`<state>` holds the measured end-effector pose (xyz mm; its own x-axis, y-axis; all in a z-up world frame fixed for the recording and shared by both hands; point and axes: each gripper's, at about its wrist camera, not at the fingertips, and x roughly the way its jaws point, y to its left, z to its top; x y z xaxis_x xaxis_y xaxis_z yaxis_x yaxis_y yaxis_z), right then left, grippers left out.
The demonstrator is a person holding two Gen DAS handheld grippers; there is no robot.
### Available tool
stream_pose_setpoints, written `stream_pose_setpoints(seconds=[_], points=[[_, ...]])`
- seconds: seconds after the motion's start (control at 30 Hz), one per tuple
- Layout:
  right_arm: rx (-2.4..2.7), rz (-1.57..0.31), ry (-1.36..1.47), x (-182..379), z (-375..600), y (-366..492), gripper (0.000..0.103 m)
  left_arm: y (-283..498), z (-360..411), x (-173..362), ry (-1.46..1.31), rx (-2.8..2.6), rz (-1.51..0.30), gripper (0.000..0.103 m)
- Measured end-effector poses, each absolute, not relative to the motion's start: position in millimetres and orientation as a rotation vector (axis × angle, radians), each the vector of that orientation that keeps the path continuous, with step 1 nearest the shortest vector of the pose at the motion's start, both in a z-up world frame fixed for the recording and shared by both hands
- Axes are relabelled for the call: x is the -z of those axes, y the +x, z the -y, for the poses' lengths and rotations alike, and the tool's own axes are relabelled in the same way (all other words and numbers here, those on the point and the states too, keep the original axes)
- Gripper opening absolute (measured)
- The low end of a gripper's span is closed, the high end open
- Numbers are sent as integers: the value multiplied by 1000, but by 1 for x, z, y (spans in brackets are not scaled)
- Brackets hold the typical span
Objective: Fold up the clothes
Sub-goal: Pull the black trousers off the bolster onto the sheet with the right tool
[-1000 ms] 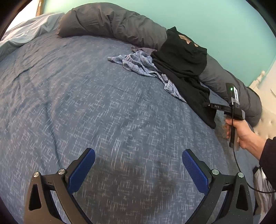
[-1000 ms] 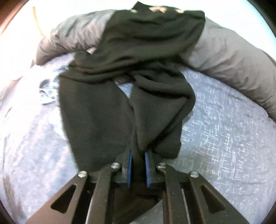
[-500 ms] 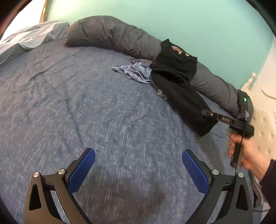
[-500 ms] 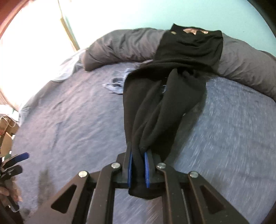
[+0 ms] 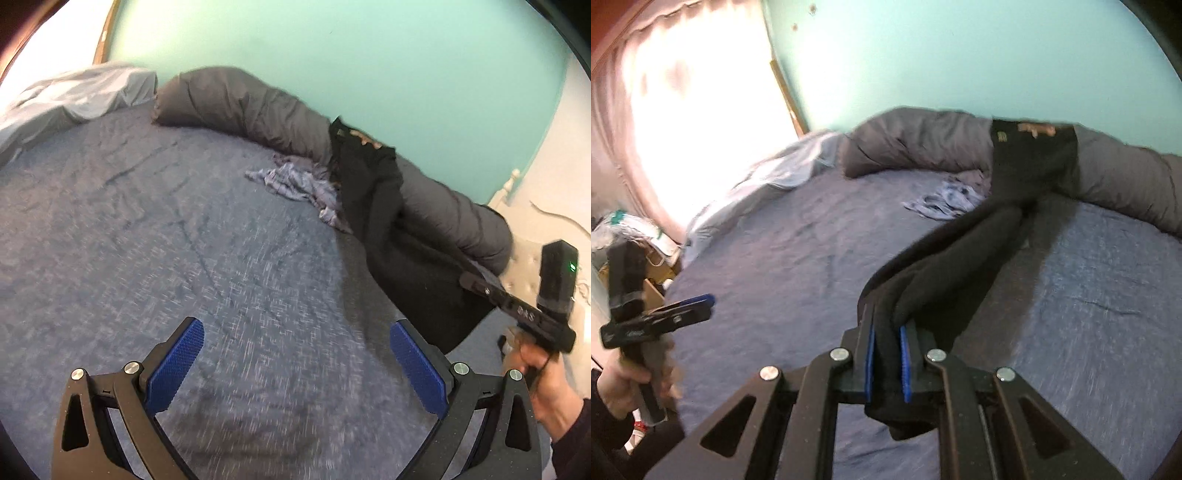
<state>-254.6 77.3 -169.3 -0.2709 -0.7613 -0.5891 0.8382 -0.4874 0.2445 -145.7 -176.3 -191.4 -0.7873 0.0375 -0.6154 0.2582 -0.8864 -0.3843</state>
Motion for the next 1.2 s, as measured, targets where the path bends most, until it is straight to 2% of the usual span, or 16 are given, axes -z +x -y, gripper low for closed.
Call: stream_pose_setpoints(seconds=[0.2, 0.47, 0.77, 1.0, 1.2], points=[[1852, -69, 752, 134, -97, -156, 10, -85, 182, 143, 939, 2814, -665, 103], [1883, 149, 804, 142, -172, -96, 10, -22, 194, 125, 949, 2780, -630, 103], [2062, 136, 782, 122, -269, -78, 10, 5, 173, 113, 931, 2816, -611, 103], [2259, 144, 897, 148, -343, -97, 10, 7, 148, 99, 927, 2859, -577, 103], [2375, 77, 1033, 182, -372, -128, 10, 2, 135, 95, 939, 2877, -545, 103]])
